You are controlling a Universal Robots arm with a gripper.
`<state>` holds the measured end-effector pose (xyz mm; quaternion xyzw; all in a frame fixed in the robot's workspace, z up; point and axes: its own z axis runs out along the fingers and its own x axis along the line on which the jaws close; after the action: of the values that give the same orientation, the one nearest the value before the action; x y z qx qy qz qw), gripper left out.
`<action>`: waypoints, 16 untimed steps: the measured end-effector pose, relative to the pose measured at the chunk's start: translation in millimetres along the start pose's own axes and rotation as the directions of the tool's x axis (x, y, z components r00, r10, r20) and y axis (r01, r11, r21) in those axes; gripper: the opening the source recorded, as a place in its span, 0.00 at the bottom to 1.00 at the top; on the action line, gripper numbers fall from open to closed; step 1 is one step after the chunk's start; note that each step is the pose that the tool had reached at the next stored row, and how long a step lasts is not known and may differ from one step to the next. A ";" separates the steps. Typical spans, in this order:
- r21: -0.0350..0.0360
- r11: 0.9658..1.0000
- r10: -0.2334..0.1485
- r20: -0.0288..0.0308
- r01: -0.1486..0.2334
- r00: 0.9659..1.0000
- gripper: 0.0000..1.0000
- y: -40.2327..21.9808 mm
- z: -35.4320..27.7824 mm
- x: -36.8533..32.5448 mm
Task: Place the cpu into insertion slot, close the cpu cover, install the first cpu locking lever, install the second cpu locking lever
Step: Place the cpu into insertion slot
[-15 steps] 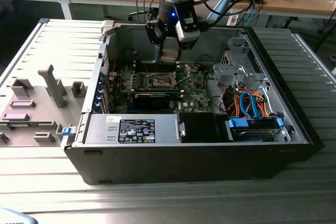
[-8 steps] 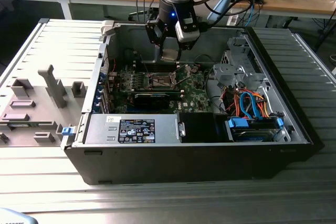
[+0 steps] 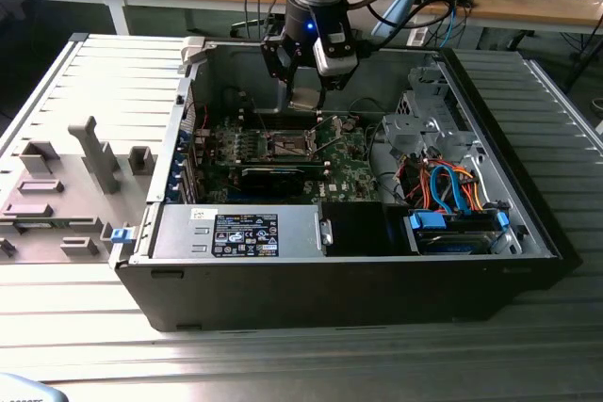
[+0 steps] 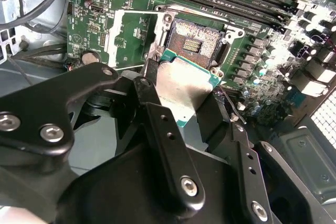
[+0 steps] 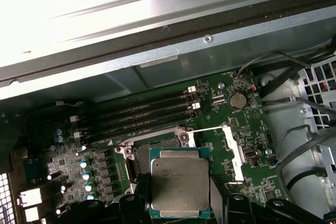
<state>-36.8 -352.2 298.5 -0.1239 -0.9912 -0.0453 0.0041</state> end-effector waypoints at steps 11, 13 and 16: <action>0.000 1.000 0.022 0.002 -0.022 1.000 0.54 0.0 0.3 0.0; -0.001 1.000 0.025 0.002 -0.025 1.000 0.54 0.0 0.4 0.0; -0.001 1.000 0.029 0.003 -0.029 1.000 0.54 0.0 0.4 0.0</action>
<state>-36.8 -352.2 298.1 -0.1383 -0.9893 -0.0454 0.0034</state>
